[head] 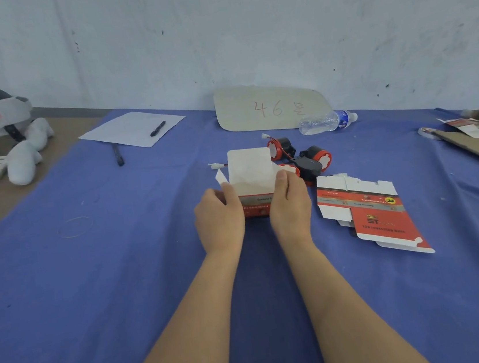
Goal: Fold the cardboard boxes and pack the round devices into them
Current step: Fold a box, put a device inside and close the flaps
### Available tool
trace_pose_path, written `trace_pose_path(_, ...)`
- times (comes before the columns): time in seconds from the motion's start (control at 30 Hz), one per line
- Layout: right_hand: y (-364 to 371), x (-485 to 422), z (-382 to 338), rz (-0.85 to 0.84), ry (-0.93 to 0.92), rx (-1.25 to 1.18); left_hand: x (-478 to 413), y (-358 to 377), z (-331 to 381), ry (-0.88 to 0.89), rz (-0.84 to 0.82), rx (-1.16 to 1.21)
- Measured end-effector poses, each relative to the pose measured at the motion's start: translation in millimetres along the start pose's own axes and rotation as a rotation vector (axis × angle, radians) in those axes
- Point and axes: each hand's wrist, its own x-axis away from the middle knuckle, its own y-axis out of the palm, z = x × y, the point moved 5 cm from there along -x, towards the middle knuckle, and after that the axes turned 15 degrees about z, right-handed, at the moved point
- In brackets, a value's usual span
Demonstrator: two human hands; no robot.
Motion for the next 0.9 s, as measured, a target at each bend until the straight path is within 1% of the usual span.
trace_pose_path(0.07, -3, -3, 2, 0.05, 0.02, 0.019, -2, -1, -1, -0.014, 0.019, 0.008)
trace_pose_path(0.13, -6, -7, 7, 0.079, 0.108, -0.003, -2, -1, -2, -0.032, 0.02, 0.035)
trace_pose_path(0.2, -9, -11, 11, 0.096, 0.172, -0.013, -2, -3, -2, -0.07, 0.013, 0.078)
trace_pose_path(0.27, -11, -15, 14, 0.09, 0.189, 0.02, -3, -4, -1, -0.076, 0.002, 0.093)
trace_pose_path(0.4, -13, -16, 16, 0.044, 0.12, 0.246, -4, -2, 0, 0.018, -0.04, 0.008)
trace_pose_path(0.47, -8, -11, 17, -0.013, 0.08, 0.329, -1, 0, 0, 0.081, -0.044, -0.05)
trace_pose_path(0.57, -1, -6, 17, -0.103, 0.021, 0.423, 4, 3, 1, 0.168, -0.084, -0.178)
trace_pose_path(0.67, 0, -6, 19, -0.115, -0.012, 0.455, 2, 3, -1, 0.171, -0.101, -0.216)
trace_pose_path(0.73, -2, -6, 19, -0.103, 0.007, 0.408, -1, 3, -3, 0.089, -0.093, -0.078)
trace_pose_path(0.83, -5, -6, 15, -0.064, 0.071, 0.26, -1, 5, -2, -0.104, -0.095, 0.288)
trace_pose_path(0.9, -6, -7, 13, -0.044, 0.119, 0.148, 0, 9, -2, -0.172, -0.114, 0.436)
